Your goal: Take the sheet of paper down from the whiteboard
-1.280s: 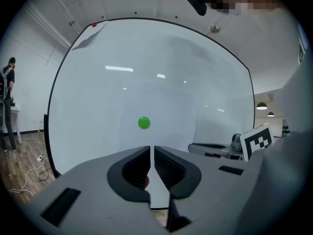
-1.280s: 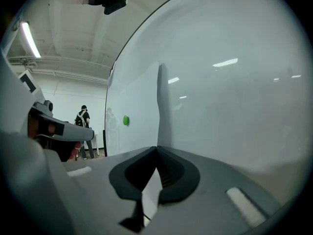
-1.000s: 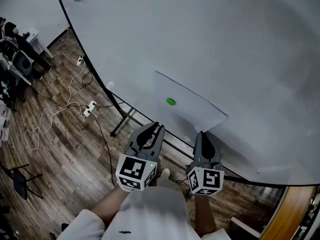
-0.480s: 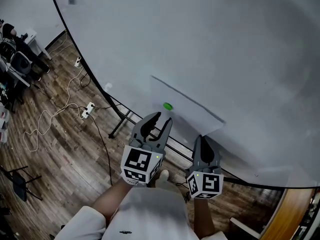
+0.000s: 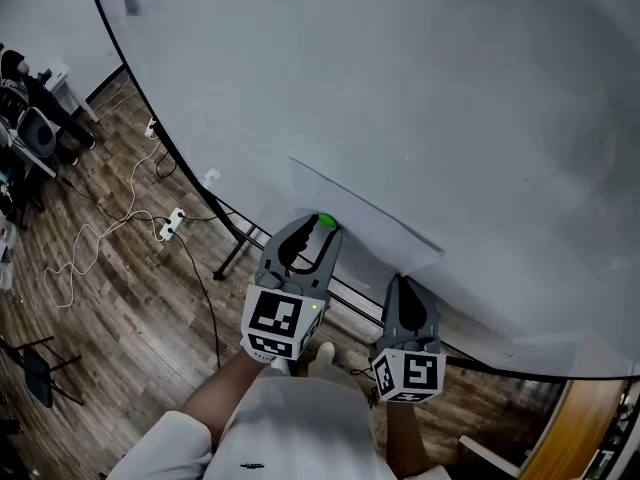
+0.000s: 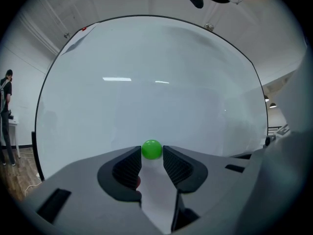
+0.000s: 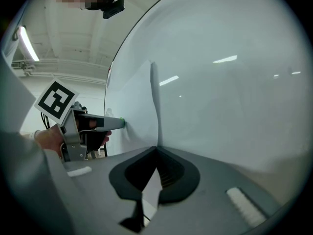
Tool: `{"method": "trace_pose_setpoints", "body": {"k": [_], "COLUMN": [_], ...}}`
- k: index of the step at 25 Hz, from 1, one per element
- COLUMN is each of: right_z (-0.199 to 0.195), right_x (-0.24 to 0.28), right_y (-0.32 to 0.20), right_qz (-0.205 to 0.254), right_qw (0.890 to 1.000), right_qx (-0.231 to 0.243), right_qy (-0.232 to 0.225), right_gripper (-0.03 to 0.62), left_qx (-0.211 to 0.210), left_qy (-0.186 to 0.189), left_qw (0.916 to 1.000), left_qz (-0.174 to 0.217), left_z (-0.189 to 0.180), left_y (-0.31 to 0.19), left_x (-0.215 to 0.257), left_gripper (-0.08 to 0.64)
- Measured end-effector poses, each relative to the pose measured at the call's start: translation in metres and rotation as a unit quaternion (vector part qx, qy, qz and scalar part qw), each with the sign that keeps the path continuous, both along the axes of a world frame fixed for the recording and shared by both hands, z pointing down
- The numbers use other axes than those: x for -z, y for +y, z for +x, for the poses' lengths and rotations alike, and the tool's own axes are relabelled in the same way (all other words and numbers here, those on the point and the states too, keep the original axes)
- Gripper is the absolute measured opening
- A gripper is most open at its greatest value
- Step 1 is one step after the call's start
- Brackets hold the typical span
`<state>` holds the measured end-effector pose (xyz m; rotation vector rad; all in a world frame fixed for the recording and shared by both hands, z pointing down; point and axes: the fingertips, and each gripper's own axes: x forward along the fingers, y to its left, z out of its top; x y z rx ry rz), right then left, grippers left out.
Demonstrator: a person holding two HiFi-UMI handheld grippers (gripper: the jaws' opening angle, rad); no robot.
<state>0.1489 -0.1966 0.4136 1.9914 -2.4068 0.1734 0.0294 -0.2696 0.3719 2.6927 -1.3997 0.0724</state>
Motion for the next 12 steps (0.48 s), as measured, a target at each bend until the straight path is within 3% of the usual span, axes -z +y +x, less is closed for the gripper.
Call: {"method": "trace_pose_setpoints", "body": {"k": [12], "right_z": [0.0035], "right_x": [-0.0014], "right_y": [-0.0012], "right_qz": [0.002], "right_qw": [1.000], "right_qx": [0.000], "right_qy": [0.000], "right_gripper": [0.011], "left_qx": [-0.001], "left_qy": [0.010], "left_qw": [1.0000], "left_qz": [-0.001], "left_z": [0.0033], "left_y": [-0.0039], "left_x": [-0.0015], "left_gripper": [0.126]}}
